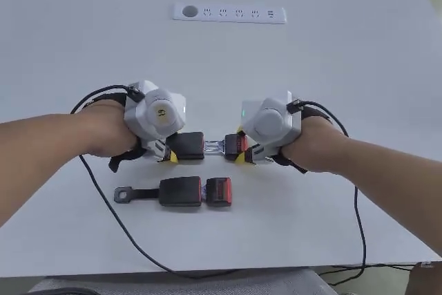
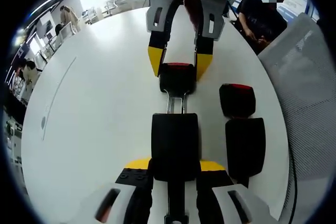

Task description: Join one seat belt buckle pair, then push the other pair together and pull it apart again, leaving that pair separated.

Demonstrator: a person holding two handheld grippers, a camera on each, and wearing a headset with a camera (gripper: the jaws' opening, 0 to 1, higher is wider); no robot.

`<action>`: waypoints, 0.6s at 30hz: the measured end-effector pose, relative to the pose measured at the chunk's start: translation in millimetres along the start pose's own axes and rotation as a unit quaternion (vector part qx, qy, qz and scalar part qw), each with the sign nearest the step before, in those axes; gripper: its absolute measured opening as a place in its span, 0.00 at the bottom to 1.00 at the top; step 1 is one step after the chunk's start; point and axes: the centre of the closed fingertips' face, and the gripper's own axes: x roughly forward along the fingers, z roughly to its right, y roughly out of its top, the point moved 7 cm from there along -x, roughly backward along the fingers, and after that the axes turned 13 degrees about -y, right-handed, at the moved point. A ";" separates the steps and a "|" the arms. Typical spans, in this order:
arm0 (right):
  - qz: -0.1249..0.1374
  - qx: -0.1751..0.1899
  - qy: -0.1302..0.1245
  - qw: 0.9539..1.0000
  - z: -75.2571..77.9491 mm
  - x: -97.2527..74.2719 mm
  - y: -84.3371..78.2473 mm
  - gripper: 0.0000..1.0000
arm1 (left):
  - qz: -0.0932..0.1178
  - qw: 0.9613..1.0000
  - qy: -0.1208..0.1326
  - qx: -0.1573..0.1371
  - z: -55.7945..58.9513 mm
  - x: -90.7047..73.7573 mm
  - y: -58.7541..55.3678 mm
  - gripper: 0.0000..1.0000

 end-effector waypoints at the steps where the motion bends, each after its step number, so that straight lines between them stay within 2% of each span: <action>1: -0.001 -0.001 -0.001 1.000 -0.4 0.2 1.2 0.31 | 0.000 1.000 0.000 0.000 -0.2 0.1 -0.1 0.32; 6: -0.007 -0.008 -0.005 1.000 0.2 -0.7 1.4 0.31 | -0.004 1.000 -0.001 0.000 0.0 0.1 0.8 0.32; 18: 0.006 -0.009 -0.004 1.000 -1.5 3.9 9.6 0.31 | 0.000 1.000 0.001 0.001 -1.0 1.9 -1.6 0.32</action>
